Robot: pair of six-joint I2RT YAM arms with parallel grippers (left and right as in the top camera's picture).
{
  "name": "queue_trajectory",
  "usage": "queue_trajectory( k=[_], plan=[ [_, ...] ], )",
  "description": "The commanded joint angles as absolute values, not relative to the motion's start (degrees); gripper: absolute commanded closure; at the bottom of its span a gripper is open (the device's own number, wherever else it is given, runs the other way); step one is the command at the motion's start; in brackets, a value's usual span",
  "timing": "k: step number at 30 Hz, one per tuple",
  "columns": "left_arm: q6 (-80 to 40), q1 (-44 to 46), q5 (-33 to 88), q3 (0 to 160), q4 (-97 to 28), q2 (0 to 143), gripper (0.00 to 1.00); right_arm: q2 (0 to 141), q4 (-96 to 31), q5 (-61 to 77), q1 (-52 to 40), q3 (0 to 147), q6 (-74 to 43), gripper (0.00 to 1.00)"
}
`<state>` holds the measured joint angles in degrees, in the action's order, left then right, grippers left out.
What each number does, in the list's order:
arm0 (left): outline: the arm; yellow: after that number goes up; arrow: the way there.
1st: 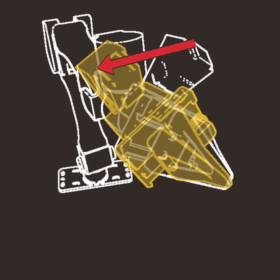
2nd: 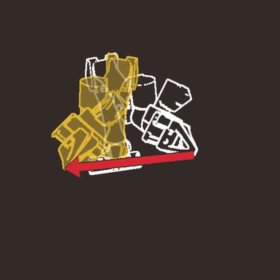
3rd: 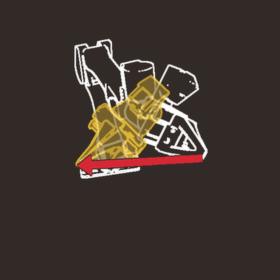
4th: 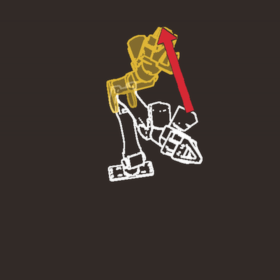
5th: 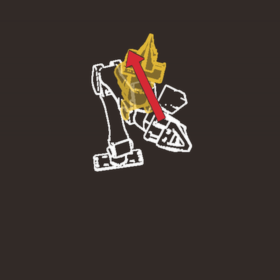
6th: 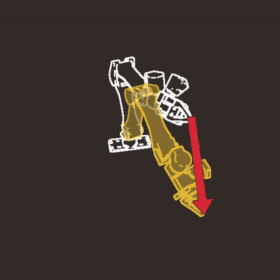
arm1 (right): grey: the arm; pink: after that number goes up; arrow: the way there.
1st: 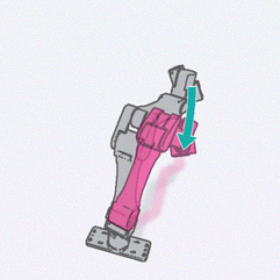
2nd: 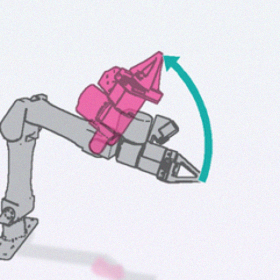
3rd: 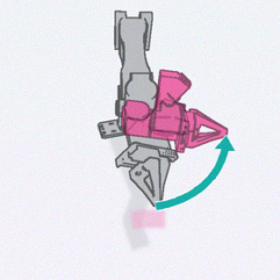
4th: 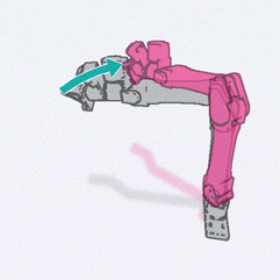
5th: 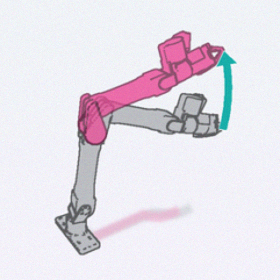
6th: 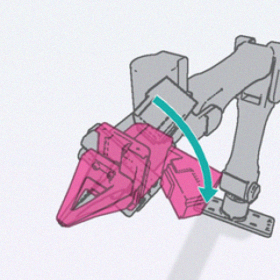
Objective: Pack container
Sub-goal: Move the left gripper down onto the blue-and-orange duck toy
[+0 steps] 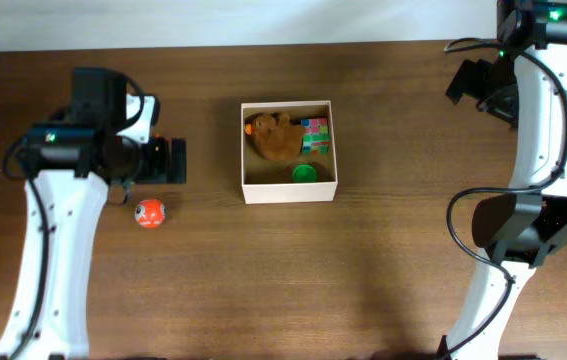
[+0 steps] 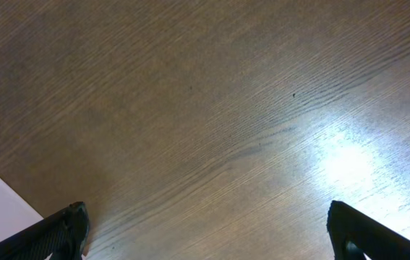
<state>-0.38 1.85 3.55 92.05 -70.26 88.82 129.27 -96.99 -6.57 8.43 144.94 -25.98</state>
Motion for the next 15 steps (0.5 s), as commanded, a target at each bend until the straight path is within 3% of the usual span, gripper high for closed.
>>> queue_trajectory(
  k=[1, 15],
  plan=[
    [0.45, 1.58, 1.30, 93.03, -67.48, 92.82, 0.01, 127.76, -97.30, -6.87, 8.27, 145.27, -26.44, 0.01],
    [-2.96, 1.58, -5.61, 93.03, -54.02, 109.80, 0.01, 127.76, -97.30, -6.87, 8.27, 145.27, -26.44, 0.01]
  ],
)
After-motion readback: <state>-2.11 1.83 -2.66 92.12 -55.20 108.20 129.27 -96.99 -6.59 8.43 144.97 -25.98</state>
